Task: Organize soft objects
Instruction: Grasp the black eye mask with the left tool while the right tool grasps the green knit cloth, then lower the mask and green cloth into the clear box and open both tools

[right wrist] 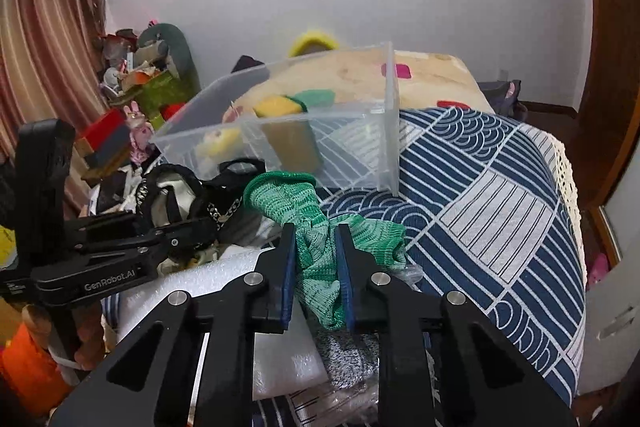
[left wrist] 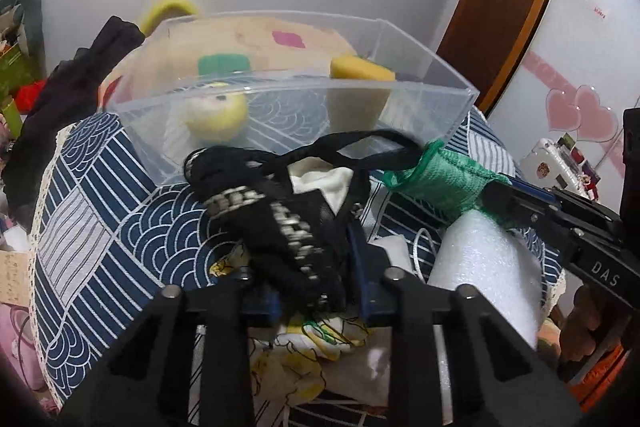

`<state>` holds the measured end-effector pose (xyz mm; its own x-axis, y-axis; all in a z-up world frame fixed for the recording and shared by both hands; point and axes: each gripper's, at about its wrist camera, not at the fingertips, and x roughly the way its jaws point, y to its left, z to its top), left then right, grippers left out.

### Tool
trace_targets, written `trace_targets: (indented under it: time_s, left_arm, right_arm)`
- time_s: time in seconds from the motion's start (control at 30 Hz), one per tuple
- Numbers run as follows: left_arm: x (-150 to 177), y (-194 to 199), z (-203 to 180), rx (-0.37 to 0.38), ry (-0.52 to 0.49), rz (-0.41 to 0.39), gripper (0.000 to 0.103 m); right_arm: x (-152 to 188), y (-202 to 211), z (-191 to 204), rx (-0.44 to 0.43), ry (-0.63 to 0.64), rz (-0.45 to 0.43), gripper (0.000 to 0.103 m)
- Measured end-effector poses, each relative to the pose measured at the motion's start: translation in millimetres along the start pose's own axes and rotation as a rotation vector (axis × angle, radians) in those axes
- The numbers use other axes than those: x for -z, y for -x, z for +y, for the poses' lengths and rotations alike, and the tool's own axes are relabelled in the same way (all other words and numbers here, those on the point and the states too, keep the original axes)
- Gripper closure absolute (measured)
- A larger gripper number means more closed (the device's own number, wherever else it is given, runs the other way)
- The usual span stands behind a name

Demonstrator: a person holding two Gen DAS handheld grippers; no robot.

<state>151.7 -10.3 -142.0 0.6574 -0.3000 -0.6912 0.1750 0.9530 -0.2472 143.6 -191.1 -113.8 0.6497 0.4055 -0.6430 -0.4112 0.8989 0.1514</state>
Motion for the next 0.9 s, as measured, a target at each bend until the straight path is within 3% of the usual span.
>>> trace_targets:
  time_s: [0.47, 0.9]
  left_arm:
    - [-0.7, 70.1, -2.9, -0.019, -0.023, -0.139, 0.082]
    - [-43.9, 102.9, 0.2, -0.092, -0.049, -0.292, 0.082]
  right_arm:
    - [-16.0, 40.8, 7.7, 0.01, 0.019, -0.139, 0.086]
    - [-53.6, 55.7, 20.5, 0.009, 0.03, -0.274, 0.086]
